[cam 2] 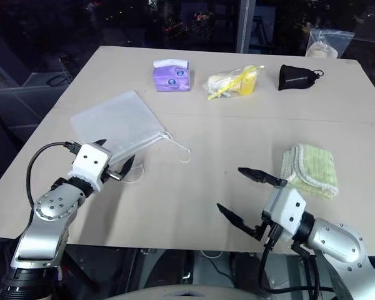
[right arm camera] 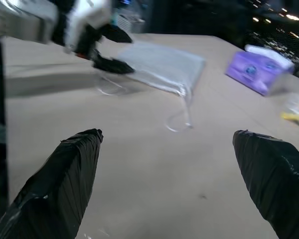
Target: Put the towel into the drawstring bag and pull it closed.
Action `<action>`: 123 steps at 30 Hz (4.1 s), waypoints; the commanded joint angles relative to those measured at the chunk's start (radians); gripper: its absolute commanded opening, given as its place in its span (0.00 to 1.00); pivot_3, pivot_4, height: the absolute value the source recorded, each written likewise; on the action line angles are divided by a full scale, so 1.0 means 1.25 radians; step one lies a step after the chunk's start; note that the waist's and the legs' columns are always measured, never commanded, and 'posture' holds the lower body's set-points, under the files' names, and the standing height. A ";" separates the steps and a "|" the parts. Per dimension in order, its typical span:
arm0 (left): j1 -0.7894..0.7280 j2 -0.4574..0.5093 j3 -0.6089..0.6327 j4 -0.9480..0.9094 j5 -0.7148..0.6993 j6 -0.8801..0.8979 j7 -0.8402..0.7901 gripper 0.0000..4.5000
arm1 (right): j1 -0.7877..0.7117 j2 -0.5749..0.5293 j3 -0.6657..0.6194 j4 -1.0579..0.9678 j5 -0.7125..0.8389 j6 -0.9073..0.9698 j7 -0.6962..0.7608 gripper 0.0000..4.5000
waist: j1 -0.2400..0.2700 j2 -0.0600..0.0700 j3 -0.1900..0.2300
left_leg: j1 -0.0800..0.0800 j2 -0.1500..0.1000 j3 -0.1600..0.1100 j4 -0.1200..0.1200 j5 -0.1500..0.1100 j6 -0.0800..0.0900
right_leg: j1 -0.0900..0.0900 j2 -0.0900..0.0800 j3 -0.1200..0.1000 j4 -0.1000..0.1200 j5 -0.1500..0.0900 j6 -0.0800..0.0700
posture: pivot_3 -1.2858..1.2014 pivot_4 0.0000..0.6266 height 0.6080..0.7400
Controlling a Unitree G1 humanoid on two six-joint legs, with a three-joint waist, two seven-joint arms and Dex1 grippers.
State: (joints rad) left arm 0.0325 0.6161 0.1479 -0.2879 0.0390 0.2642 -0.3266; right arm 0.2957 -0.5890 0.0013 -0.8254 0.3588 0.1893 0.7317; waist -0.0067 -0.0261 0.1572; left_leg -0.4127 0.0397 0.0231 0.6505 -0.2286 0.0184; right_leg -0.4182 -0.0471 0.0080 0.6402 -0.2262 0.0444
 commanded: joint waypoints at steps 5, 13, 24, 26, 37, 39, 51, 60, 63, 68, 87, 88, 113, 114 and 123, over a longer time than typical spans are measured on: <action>-0.081 0.020 -0.049 0.112 0.136 -0.094 0.050 0.99 | -0.021 0.001 0.021 -0.016 0.009 0.006 -0.011 1.00 | 0.015 0.000 0.000 | 0.000 0.000 0.000 0.000 0.000 0.000 | 0.000 0.000 -0.001 0.000 0.001 -0.001 | 0.52 0.24 1.00; -0.158 0.020 -0.087 0.200 0.191 -0.123 0.053 0.94 | 0.003 0.020 0.023 -0.005 -0.009 0.005 -0.045 1.00 | 0.017 0.000 0.000 | -0.001 0.000 0.001 0.000 0.000 0.000 | 0.000 0.000 -0.002 0.000 0.002 -0.002 | 0.52 0.24 1.00; -0.337 -0.015 0.074 0.147 -0.467 0.567 -0.335 0.02 | -0.033 0.045 -0.093 -0.002 0.099 0.261 -0.184 1.00 | 0.013 -0.001 0.000 | -0.001 0.000 0.001 0.002 0.000 0.000 | 0.000 0.000 -0.004 0.002 0.002 -0.003 | 0.52 0.24 1.00; -0.391 -0.020 0.137 0.150 -0.574 0.729 -0.323 0.02 | -0.030 0.027 -0.147 0.009 0.101 0.290 -0.197 1.00 | 0.015 -0.001 0.000 | -0.002 0.000 0.000 0.002 0.000 0.000 | 0.001 0.001 -0.005 0.002 0.000 0.000 | 0.52 0.24 1.00; -0.206 0.116 -0.063 -0.017 -0.212 0.197 -0.242 0.13 | -0.067 -0.006 -0.302 0.068 0.171 0.303 -0.157 1.00 | 0.002 0.000 0.000 | 0.002 -0.001 0.000 -0.001 0.000 0.000 | 0.002 0.002 -0.003 0.002 0.002 -0.003 | 0.52 0.24 1.00; -0.152 0.101 -0.070 -0.012 -0.155 0.101 -0.200 0.30 | -0.047 -0.006 -0.262 0.037 0.170 0.256 -0.106 1.00 | 0.006 0.000 0.000 | 0.002 0.000 0.000 -0.002 0.000 0.000 | 0.002 0.002 -0.003 0.002 0.002 -0.004 | 0.52 0.24 1.00; -0.120 0.049 -0.088 0.168 0.097 -0.149 0.013 0.72 | -0.091 -0.040 -0.118 -0.001 0.186 0.203 0.002 1.00 | 0.017 -0.001 0.000 | 0.000 0.000 0.000 0.002 0.000 0.000 | 0.003 -0.004 -0.002 0.000 0.001 -0.001 | 0.52 0.24 1.00; -0.209 0.018 -0.115 0.324 0.145 -0.240 0.032 0.72 | -0.089 -0.034 -0.090 -0.012 0.131 0.163 -0.014 1.00 | 0.017 -0.001 0.000 | -0.001 -0.001 0.000 0.001 0.000 0.000 | 0.003 -0.001 -0.007 0.001 0.002 -0.003 | 0.52 0.24 1.00; -0.249 0.009 -0.134 0.383 0.167 -0.267 0.039 0.72 | -0.076 -0.030 -0.083 -0.016 0.109 0.150 -0.026 1.00 | 0.017 -0.001 0.000 | -0.001 -0.001 0.000 0.001 0.000 0.000 | 0.003 -0.001 -0.007 0.001 0.002 -0.003 | 0.52 0.24 1.00; -0.312 0.006 -0.172 0.478 0.214 -0.310 0.052 0.67 | -0.070 -0.019 -0.068 -0.013 0.079 0.135 -0.048 1.00 | 0.017 -0.001 0.000 | -0.001 -0.001 0.000 0.002 0.000 0.000 | 0.003 -0.001 -0.007 0.001 0.002 -0.002 | 0.52 0.24 1.00; -0.520 0.063 0.058 0.323 -0.542 0.690 -0.409 0.01 | -0.028 0.004 -0.241 0.079 0.033 0.260 -0.201 1.00 | 0.014 -0.001 -0.001 | -0.001 -0.001 -0.001 0.003 0.000 0.000 | 0.004 0.000 -0.007 0.002 0.001 0.000 | 0.52 0.24 1.00; -0.537 0.054 0.077 0.309 -0.575 0.756 -0.393 0.01 | -0.037 0.010 -0.274 0.096 0.052 0.279 -0.213 1.00 | 0.015 -0.001 0.000 | -0.001 -0.001 -0.001 0.003 0.000 0.000 | 0.004 0.000 -0.007 0.002 0.001 0.000 | 0.52 0.24 1.00; -0.519 -0.375 0.146 0.131 -0.631 0.933 -0.005 0.01 | -0.190 -0.030 -0.529 0.150 0.399 0.719 -0.239 1.00 | 0.013 0.000 -0.001 | -0.001 -0.002 -0.002 0.002 0.000 0.000 | 0.003 0.002 -0.005 0.002 0.004 0.000 | 0.52 0.24 1.00; -0.518 -0.374 0.146 0.131 -0.632 0.932 -0.005 0.01 | -0.174 -0.030 -0.542 0.134 0.430 0.722 -0.225 1.00 | 0.014 0.000 -0.001 | -0.001 -0.001 -0.003 0.002 0.000 0.000 | 0.003 0.002 -0.005 0.002 0.004 0.000 | 0.52 0.24 1.00; -0.511 -0.374 0.137 0.131 -0.637 0.923 -0.009 0.01 | -0.210 -0.009 -0.567 0.291 0.351 0.669 -0.378 1.00 | 0.014 0.000 -0.001 | -0.001 -0.003 0.000 0.004 0.000 0.000 | 0.004 0.002 -0.001 0.002 0.002 -0.003 | 0.52 0.24 1.00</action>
State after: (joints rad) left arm -0.6053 0.1498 0.3221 -0.0895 -0.7355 1.4359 -0.3303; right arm 0.0538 -0.6061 -0.6689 -0.4877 0.8163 1.0609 0.2916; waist 0.0111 -0.0256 0.1565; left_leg -0.4136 0.0364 0.0230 0.6558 -0.2281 0.0189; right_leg -0.4137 -0.0443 0.0072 0.6425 -0.2234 0.0408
